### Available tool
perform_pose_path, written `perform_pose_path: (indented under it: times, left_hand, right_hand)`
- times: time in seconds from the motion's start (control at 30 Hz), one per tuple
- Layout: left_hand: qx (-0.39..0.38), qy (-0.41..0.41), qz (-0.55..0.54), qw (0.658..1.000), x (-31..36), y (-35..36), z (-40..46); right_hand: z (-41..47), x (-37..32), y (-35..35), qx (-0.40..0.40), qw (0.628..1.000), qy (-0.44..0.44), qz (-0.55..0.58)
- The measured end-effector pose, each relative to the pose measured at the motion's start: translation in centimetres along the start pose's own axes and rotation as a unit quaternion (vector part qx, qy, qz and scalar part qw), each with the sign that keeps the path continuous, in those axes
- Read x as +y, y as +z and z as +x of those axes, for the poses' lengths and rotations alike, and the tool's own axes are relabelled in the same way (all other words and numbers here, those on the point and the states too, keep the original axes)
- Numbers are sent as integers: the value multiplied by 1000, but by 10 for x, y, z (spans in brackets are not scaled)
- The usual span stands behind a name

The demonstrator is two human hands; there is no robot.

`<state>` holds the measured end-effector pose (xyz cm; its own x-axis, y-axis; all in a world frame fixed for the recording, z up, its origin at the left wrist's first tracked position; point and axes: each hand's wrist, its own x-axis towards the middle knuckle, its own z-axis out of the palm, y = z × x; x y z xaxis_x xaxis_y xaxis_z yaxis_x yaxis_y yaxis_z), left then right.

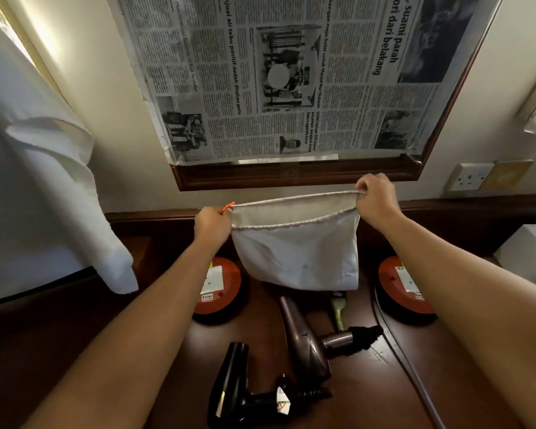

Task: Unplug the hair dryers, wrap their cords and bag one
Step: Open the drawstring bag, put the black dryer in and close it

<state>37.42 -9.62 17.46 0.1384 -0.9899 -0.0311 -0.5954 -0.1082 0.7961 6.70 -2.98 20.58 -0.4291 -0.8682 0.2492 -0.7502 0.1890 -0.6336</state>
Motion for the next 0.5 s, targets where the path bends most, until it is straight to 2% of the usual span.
perform_pose_path:
  times: [0.17, 0.33, 0.5]
  left_hand:
    - [39, 0, -93, 995, 6, 10, 13]
    - [32, -21, -137, 990, -25, 25, 5]
    - [-4, -77, -116, 990, -81, 59, -27]
  right_hand:
    - [5, 3, 5, 40, 999, 6, 21]
    - [-14, 16, 20, 39, 998, 14, 37]
    - [-54, 65, 62, -23, 995, 96, 30]
